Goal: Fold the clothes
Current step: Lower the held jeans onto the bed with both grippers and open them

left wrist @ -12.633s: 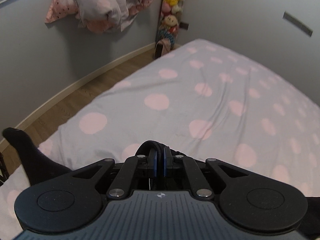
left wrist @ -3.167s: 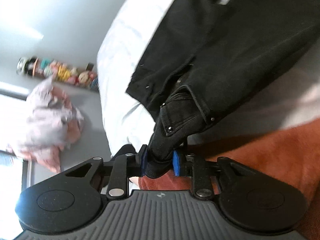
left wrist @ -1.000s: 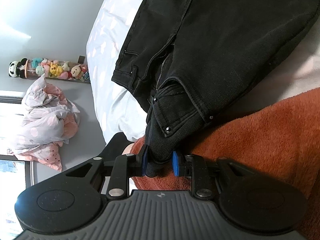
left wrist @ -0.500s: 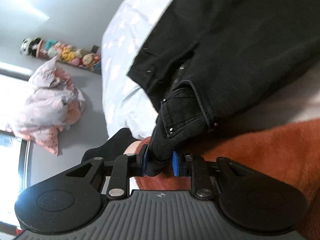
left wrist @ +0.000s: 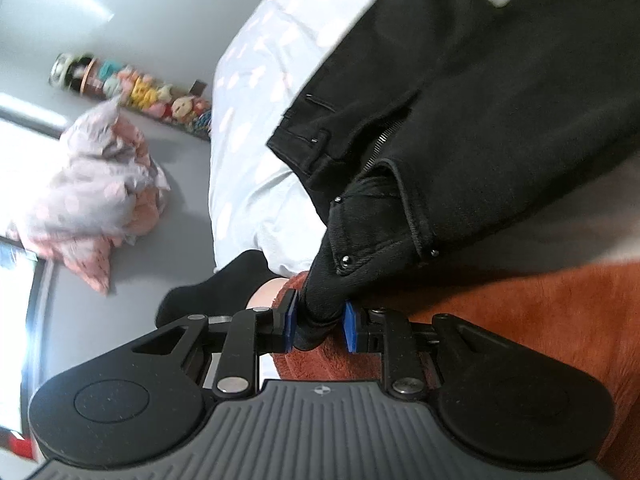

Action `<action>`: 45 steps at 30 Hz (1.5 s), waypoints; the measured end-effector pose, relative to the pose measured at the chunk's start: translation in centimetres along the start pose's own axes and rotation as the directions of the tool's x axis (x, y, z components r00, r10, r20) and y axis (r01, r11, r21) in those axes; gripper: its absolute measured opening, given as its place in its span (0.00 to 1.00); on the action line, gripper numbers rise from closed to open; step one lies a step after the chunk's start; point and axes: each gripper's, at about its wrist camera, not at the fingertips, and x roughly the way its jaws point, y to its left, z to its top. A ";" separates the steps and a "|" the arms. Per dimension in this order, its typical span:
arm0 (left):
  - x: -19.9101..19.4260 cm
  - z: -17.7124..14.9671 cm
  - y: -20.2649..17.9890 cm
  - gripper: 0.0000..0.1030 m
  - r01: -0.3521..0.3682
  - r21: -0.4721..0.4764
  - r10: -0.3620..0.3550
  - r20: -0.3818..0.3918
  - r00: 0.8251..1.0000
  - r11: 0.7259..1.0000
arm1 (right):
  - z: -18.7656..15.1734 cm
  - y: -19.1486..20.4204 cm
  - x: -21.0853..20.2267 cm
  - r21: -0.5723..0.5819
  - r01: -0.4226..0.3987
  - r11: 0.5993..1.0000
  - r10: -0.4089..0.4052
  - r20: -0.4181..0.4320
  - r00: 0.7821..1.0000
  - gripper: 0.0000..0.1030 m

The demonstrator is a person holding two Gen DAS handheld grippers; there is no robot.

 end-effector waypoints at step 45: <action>24.7 22.2 8.8 0.28 0.075 -0.211 -0.132 -0.268 0.954 0.975 | 26.1 -18.0 42.3 0.272 0.103 0.957 -0.040 -0.226 0.973 0.07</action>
